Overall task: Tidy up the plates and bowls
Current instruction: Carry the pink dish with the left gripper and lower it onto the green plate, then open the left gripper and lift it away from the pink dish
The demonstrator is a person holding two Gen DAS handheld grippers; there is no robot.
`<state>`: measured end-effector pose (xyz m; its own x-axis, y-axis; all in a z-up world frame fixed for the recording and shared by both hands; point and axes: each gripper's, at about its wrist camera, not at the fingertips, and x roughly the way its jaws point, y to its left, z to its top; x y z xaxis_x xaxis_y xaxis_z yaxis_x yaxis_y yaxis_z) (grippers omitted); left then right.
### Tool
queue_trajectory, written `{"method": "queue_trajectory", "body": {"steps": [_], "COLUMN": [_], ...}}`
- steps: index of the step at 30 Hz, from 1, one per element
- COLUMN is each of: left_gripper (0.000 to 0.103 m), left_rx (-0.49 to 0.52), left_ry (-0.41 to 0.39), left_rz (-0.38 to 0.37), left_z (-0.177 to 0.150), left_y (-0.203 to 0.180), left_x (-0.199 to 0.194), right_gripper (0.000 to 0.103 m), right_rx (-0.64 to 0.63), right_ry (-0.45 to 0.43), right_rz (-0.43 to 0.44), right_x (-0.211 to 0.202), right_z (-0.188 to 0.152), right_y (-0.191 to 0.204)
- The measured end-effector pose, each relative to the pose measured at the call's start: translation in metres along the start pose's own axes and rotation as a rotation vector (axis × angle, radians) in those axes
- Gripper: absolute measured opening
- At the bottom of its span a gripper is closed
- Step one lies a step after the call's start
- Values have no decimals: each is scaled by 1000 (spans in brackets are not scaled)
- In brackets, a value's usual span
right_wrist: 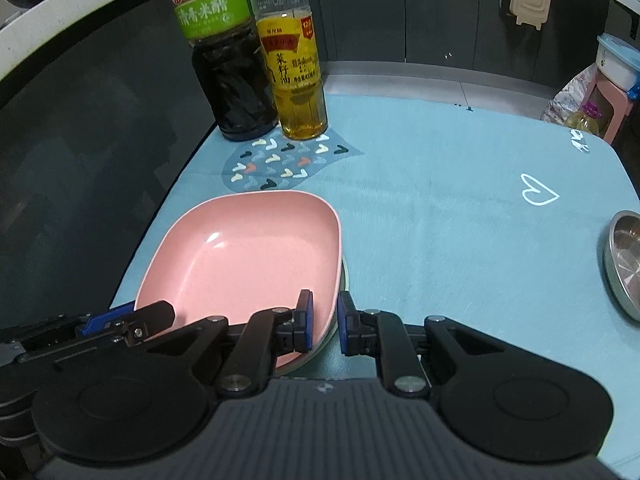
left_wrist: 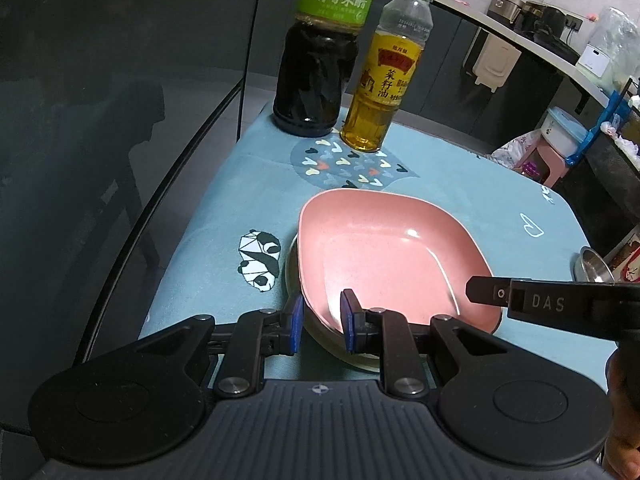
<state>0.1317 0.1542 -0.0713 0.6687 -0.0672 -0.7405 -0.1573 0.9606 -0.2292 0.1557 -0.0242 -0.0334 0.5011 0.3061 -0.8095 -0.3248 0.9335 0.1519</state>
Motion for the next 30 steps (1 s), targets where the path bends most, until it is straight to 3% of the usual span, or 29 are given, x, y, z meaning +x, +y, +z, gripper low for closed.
{"method": "queue_trajectory", "body": {"steps": [16,22,30], "left_gripper": [20,25,25], "left_rx": [-26,-21,-23], "left_ry": [47,31,-12], "left_rz": [0,-5,7], "left_z": [0,-1,2], "left_y": [3,2,-1], "left_x": [5,-7,-24], "right_gripper": [14,14,23], "right_rx": [14,28,52], "right_ry": [12,4,-42], "right_rz": [-2,12,22], "right_x": [9,4,-16], "right_z": [0,0,0], "right_y": [-3,-5,-16]}}
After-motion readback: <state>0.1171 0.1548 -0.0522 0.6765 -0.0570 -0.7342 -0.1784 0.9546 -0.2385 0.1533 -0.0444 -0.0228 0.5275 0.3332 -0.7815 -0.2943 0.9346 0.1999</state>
